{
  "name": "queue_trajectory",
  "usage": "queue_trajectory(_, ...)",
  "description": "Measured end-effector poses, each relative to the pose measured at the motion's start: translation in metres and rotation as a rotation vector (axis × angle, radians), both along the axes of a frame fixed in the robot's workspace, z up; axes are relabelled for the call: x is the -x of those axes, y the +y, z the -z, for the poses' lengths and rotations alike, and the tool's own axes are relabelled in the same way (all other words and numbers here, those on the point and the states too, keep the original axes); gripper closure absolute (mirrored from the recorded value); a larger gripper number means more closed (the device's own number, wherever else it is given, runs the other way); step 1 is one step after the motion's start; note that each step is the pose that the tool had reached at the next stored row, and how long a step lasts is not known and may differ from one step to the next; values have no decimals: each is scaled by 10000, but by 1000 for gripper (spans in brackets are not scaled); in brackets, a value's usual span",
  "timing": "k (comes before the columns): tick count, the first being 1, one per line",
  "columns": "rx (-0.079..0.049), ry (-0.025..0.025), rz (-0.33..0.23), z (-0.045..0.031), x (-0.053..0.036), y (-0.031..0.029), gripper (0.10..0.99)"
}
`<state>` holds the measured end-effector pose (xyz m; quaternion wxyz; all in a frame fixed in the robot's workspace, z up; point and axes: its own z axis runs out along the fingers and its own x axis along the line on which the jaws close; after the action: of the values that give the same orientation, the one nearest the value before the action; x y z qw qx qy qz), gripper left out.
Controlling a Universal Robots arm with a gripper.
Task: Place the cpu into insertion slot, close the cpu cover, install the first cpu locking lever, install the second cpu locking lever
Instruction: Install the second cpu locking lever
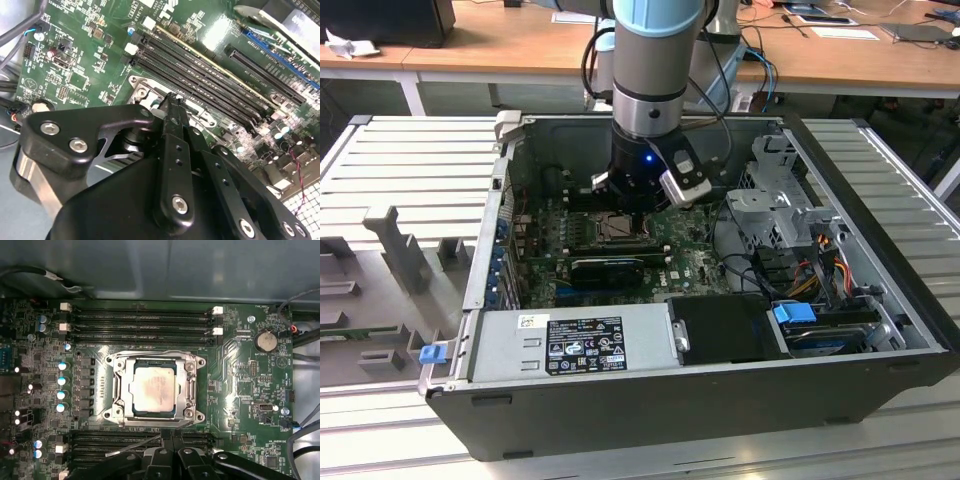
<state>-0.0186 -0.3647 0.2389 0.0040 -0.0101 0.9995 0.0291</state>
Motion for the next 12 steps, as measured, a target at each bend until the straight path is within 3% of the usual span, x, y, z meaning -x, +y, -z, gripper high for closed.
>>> queue_trajectory(4, -2, 2, -37, 2, 0, -32, 980)
queue_trajectory(8, -29, 57, -47, 9, 1, -53, 980)
queue_trajectory(12, -316, 57, -83, 11, 58, -74, 980)
